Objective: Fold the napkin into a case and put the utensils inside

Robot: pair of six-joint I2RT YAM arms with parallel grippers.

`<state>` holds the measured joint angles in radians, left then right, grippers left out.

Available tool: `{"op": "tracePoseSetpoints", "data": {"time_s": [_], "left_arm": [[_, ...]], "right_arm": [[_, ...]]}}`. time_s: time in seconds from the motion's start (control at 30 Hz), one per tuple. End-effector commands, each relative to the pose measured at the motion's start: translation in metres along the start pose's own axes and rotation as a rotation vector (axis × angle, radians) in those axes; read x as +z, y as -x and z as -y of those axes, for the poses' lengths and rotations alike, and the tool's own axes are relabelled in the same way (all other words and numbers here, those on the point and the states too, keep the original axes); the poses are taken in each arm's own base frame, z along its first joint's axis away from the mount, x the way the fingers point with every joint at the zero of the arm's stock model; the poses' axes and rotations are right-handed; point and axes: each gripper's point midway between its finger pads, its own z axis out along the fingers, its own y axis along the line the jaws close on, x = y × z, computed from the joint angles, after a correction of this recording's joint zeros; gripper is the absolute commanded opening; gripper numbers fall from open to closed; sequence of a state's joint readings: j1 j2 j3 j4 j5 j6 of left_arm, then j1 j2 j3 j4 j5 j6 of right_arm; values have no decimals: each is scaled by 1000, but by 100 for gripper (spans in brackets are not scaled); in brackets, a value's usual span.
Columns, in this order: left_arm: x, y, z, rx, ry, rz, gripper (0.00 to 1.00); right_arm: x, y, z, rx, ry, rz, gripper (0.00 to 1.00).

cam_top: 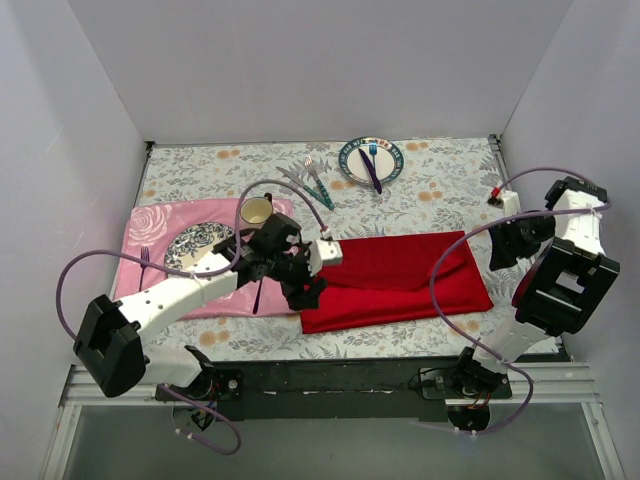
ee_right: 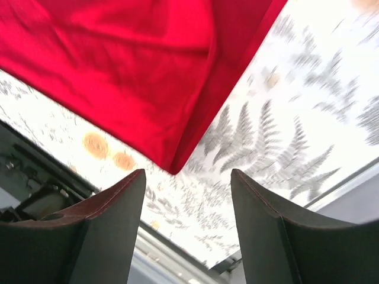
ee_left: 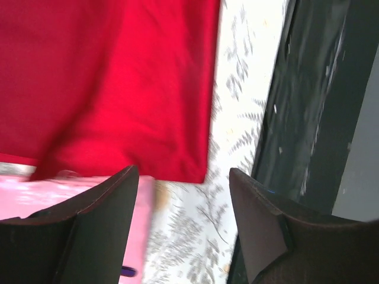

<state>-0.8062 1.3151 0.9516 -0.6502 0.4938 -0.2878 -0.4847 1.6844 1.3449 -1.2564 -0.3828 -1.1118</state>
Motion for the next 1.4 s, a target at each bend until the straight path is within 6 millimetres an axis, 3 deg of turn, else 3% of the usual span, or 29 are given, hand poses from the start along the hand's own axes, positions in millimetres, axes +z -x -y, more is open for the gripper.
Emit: {"op": "tracePoseSetpoints", "data": {"time_s": [0.0,0.07,0.27,0.4,0.57,0.83,1.13,1.17,1.27,1.37], "left_arm": [[-33,35,-15,-49,-2,120,63],[-36,36,-35,-89,27,123,63],[-35,33,-71,-206,66,132,62],[-34,33,-88,-253,77,134,63],[-33,36,-102,-276,88,139,63],[-27,38,-115,-284,101,133,63],[-17,29,-132,-308,150,89,64],[-16,27,-134,-310,157,83,64],[-13,22,-137,-309,166,65,64],[-12,18,-139,-309,177,51,64]], "right_arm": [[-4,54,-8,-25,100,175,67],[-1,73,-9,-51,119,192,67],[36,107,-11,-26,219,181,73],[64,110,-3,-49,203,117,77],[78,119,2,-54,188,107,77],[104,105,11,-69,168,37,77],[111,95,-8,-76,250,10,53],[111,95,-7,-79,248,10,42],[109,96,-8,-84,245,13,24],[105,99,-7,-89,235,21,16]]}}
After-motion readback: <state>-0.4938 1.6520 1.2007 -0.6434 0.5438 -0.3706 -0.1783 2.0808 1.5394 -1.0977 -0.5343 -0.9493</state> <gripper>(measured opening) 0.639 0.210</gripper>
